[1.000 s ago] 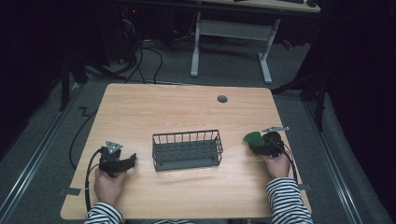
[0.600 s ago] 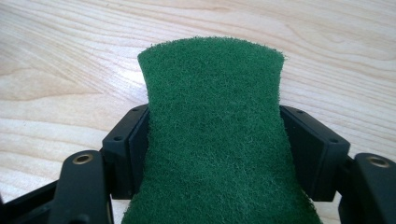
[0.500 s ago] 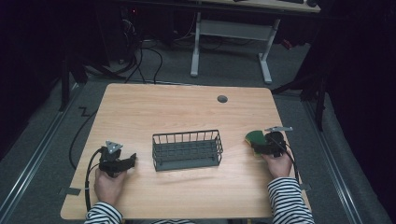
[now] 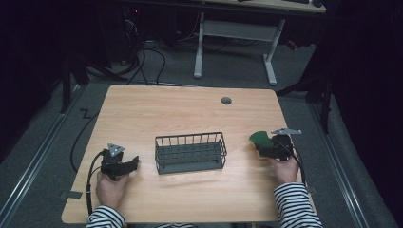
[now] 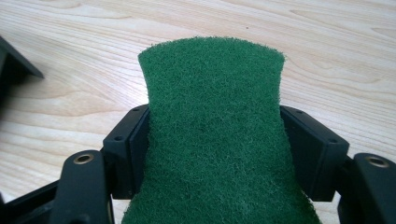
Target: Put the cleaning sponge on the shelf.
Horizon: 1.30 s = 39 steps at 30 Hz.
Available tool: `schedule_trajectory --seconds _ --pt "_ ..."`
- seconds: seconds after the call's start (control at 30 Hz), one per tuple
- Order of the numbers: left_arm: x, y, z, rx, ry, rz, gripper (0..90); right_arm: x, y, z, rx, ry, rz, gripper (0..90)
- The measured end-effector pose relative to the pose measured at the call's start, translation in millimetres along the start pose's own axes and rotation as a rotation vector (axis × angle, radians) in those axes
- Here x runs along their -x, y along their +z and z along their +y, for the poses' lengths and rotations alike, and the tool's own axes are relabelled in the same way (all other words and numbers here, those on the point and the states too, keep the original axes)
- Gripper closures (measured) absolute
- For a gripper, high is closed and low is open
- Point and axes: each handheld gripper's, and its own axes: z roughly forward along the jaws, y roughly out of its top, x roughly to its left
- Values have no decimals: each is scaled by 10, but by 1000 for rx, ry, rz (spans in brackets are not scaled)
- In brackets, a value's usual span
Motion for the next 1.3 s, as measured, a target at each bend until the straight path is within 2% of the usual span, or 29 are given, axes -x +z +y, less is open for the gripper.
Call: schedule_trajectory --seconds 0.47,0.7,0.77,0.83,0.93,0.97,1.03,1.2,1.27,1.3 --pt "3 -4 -3 0 0 -2 261 -60 -115 37 42 -1 45 305" --pt "2 -4 -3 -1 0 -4 261 -138 -259 144 83 -10 75 305" --pt "2 -4 -3 -1 0 -4 261 -164 -305 185 97 -17 99 305" --pt "2 -4 -3 -1 0 -4 261 -223 -348 259 98 -52 103 305" --pt "2 -4 -3 -1 1 -4 261 -259 -382 299 109 -62 114 305" --pt "2 -4 -3 -1 1 -3 261 -307 -430 353 124 -70 136 304" --pt "2 -3 -2 -1 1 -3 261 -325 -444 373 128 -73 145 304" --pt "2 -3 -2 0 -1 -3 263 -527 -506 547 138 -126 197 303" --pt "1 -2 -1 0 -1 -4 263 -613 -503 601 140 -146 207 303" --pt "1 -2 -1 0 -1 -4 263 -613 -503 601 140 -146 207 303"
